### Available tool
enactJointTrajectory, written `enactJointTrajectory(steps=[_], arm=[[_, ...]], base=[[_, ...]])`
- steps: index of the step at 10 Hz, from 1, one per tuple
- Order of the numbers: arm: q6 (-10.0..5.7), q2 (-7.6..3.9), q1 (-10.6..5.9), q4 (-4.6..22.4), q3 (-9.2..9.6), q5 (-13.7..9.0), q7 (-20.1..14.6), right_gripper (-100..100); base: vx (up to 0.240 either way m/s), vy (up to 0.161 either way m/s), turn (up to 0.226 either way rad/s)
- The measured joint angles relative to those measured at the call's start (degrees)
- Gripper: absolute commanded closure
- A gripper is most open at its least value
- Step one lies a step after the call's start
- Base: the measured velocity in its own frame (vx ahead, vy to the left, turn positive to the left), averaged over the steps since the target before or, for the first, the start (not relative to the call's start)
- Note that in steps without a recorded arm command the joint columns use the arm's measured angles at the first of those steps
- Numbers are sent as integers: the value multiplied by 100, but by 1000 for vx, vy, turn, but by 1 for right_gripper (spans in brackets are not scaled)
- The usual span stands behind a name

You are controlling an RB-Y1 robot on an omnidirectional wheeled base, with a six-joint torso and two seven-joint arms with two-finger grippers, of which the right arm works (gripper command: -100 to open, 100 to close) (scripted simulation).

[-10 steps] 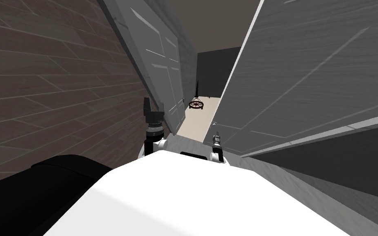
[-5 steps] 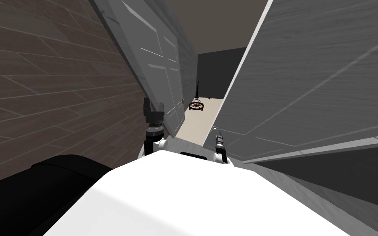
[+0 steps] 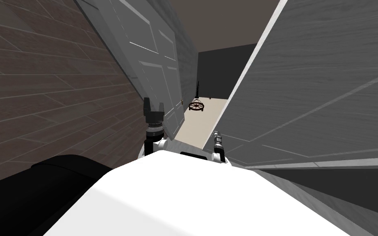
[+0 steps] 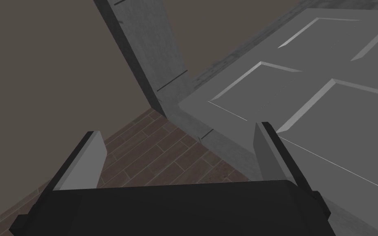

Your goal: Push the door open

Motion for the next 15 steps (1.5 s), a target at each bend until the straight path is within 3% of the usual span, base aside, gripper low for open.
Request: enactJointTrajectory(steps=[6, 9, 11, 12, 15], arm=[[30, -11, 6, -3, -1, 1, 2, 100], [106, -130, 85, -50, -70, -55, 8, 100], [21, -218, -42, 112, -178, -119, 61, 100], [55, -284, 26, -6, -219, -144, 46, -100], [59, -311, 38, -40, -213, -163, 29, -100]], base=[[8, 6, -4], [166, 32, -38], [187, 4, -44], [-7, 53, -48], [-177, 73, -19]])
